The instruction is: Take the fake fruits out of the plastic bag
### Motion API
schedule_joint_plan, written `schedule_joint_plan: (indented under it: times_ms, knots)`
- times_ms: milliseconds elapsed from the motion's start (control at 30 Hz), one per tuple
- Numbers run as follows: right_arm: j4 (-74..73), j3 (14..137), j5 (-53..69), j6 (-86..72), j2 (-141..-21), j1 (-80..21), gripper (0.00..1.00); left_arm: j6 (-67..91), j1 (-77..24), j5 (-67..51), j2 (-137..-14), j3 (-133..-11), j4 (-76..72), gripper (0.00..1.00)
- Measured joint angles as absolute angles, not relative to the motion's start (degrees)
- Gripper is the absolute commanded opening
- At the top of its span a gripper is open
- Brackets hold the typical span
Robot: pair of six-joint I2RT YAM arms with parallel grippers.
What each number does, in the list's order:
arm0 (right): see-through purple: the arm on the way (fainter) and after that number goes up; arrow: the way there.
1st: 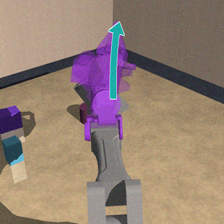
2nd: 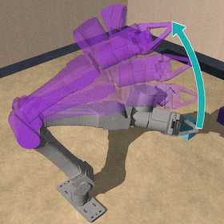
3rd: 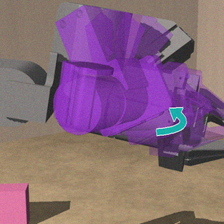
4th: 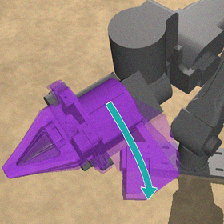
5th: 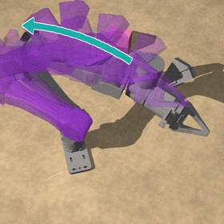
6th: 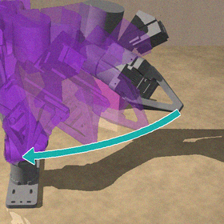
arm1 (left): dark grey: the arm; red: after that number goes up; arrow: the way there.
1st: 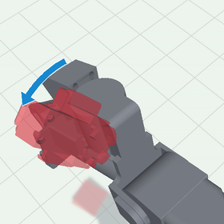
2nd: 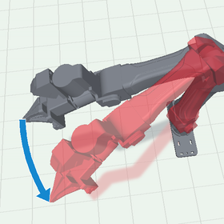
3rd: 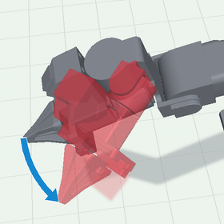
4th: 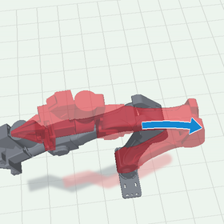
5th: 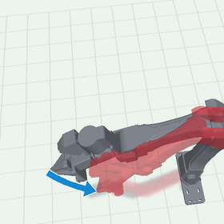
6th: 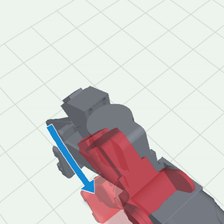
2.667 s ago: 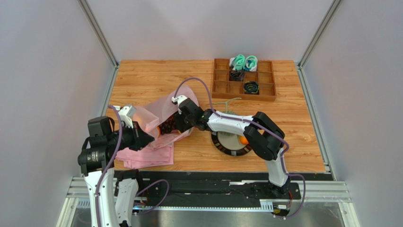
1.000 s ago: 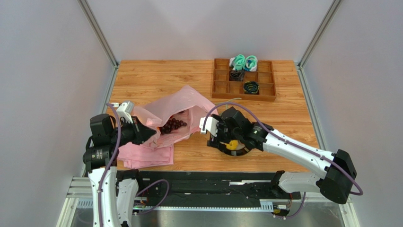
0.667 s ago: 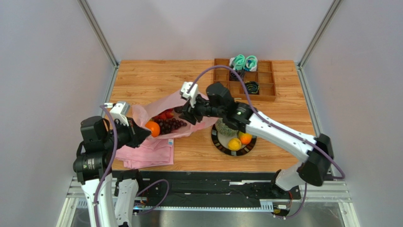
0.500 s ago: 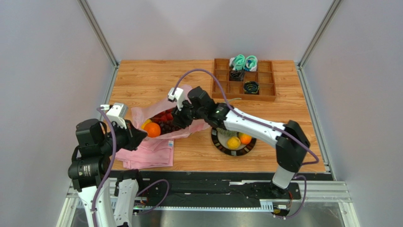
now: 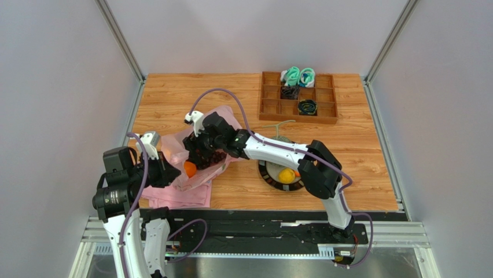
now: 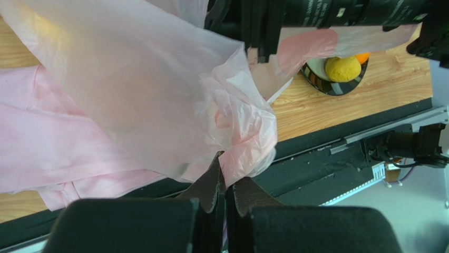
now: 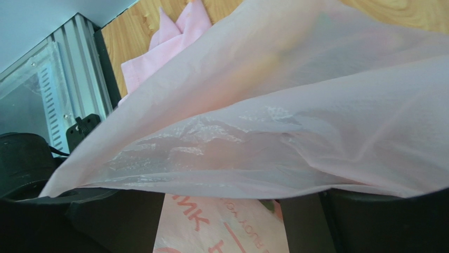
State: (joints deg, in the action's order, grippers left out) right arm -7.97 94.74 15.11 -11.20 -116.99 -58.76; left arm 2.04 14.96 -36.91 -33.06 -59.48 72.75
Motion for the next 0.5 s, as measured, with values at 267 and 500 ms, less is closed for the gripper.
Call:
schedule_joint_plan:
  times_ms: [267,500]
  knots:
    - [-7.49,97.56,15.31,-14.39,-122.91,-62.28,0.8,2.09,15.49,-36.01,-33.93,-59.4,72.66,0.0]
    - [-7.66,97.49,16.6,-14.83,-123.72,-62.57,0.72,2.15,15.79,-35.2,-35.7,-59.86,72.49,0.0]
